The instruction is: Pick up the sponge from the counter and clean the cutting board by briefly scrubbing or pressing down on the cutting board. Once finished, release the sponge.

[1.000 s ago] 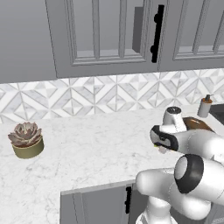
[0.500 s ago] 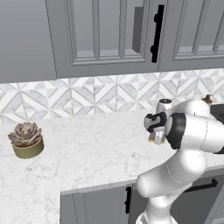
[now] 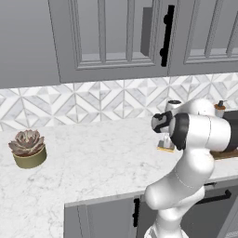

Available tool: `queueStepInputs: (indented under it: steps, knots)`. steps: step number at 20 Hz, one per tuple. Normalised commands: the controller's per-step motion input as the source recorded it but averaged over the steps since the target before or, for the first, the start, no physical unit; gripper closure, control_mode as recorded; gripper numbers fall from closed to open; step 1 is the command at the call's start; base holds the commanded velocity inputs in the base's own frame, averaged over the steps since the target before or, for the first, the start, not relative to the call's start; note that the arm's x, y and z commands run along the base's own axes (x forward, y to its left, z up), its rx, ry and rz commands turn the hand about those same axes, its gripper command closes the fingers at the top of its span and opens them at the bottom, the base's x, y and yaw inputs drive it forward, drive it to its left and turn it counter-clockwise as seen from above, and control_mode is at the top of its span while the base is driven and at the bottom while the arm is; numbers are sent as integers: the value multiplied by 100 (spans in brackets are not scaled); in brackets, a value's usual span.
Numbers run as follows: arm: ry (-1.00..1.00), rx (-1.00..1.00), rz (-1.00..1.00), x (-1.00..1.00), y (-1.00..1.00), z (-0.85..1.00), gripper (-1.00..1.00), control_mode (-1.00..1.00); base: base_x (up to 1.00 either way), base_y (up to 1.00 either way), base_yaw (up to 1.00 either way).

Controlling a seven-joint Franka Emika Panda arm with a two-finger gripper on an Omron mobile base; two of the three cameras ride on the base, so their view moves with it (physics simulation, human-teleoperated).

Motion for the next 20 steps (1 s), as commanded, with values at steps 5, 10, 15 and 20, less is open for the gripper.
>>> queueStepInputs:
  steps: [5, 10, 15, 20]
  knots:
    - [-1, 0, 0, -16, 0, 1, -100, -100, 0, 0, 0]
    - [0, 0, -1, -26, 7, 24, -100, -100, 0, 0, 0]
    - [-7, 0, -4, -49, 55, 66, -100, -100, 0, 0, 0]
    - [-9, 0, 0, -57, 91, 54, -100, -100, 0, 0, 0]
